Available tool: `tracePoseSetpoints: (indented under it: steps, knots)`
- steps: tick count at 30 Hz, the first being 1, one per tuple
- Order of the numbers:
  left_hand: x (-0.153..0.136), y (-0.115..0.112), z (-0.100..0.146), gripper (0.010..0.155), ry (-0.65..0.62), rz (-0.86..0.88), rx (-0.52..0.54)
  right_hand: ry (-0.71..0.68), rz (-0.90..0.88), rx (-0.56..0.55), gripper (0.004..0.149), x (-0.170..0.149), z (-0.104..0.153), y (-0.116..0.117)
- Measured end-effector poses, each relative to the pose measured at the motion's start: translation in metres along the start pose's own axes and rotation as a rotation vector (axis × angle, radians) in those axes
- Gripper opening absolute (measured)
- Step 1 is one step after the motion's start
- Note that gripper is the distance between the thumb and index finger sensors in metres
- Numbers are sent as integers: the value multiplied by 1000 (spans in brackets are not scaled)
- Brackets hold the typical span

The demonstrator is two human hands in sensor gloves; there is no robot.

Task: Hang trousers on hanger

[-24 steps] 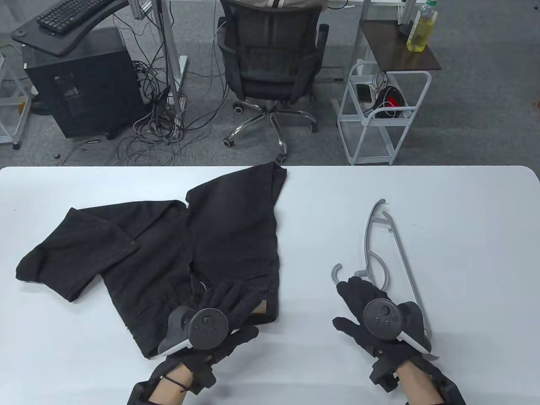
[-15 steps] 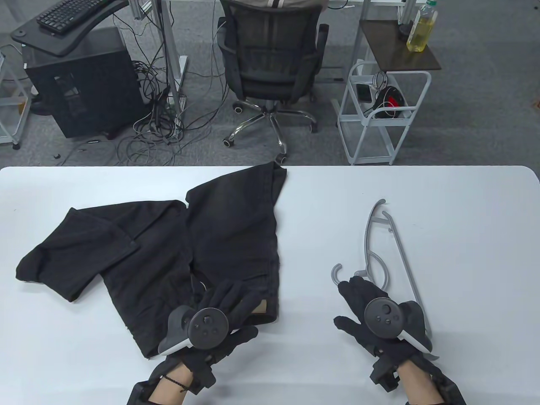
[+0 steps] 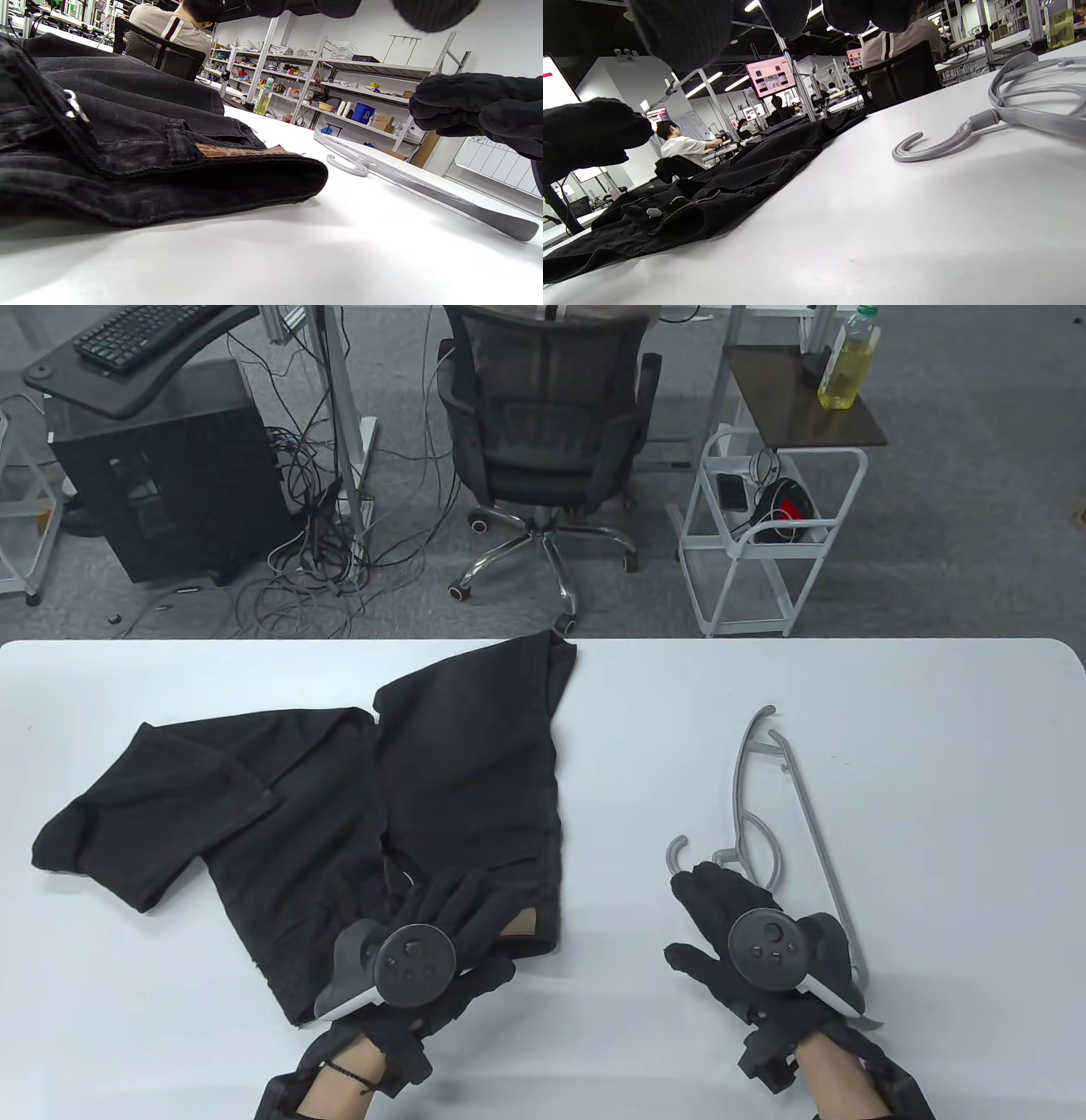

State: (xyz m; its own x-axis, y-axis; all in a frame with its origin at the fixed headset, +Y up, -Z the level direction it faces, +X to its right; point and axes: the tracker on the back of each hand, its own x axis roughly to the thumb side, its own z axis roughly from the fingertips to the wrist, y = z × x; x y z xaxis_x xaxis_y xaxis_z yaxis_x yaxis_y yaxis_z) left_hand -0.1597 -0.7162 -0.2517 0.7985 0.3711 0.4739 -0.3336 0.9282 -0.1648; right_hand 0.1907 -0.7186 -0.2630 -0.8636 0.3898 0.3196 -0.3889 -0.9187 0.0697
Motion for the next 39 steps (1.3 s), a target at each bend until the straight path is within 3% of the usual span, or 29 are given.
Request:
tracePoseSetpoints:
  steps: [16,31,39]
  knots:
    - [-5,2,1,71,19,6,3,207,-19,-204,77,-30,3,-16]
    - [-11,5,3,71,40,13,13,479,-29,-120,79,-72,-7,6]
    - [-19,8,4,71,66,24,22,629,125,6,81,-87,-14,21]
